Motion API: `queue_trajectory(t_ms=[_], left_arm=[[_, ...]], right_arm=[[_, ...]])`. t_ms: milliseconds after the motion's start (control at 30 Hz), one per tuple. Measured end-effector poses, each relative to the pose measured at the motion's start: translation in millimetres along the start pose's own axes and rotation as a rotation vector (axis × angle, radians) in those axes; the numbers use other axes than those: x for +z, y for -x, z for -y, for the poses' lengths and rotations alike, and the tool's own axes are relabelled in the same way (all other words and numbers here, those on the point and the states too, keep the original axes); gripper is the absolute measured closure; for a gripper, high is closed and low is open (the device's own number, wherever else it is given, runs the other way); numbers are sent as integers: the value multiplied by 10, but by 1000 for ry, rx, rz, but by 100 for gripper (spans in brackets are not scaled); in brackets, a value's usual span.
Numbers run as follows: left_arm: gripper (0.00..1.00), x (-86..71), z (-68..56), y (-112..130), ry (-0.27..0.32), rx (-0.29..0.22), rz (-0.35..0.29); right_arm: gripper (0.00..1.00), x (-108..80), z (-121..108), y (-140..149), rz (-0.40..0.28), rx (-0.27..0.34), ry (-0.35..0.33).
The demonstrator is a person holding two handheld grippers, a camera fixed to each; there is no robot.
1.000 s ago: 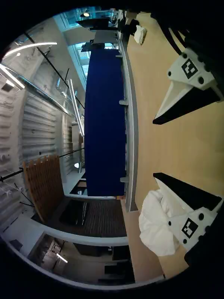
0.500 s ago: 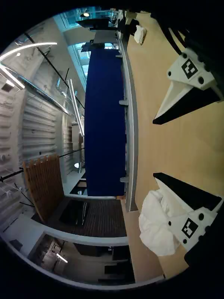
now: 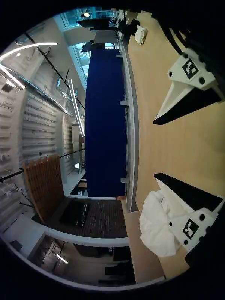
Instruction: Fold towel
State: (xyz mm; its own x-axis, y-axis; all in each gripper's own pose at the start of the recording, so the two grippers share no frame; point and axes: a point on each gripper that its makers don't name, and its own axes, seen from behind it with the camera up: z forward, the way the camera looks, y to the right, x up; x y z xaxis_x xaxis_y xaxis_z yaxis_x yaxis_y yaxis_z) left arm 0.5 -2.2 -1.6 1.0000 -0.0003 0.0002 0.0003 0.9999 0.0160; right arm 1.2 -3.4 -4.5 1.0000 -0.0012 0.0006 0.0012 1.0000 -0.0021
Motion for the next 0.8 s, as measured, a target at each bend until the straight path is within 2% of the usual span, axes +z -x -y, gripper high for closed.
queue_trajectory(t_ms=[800], left_arm=[[4,16,5,-10,0,-2,1]], right_arm=[[0,-7,2,8,0,0,0]])
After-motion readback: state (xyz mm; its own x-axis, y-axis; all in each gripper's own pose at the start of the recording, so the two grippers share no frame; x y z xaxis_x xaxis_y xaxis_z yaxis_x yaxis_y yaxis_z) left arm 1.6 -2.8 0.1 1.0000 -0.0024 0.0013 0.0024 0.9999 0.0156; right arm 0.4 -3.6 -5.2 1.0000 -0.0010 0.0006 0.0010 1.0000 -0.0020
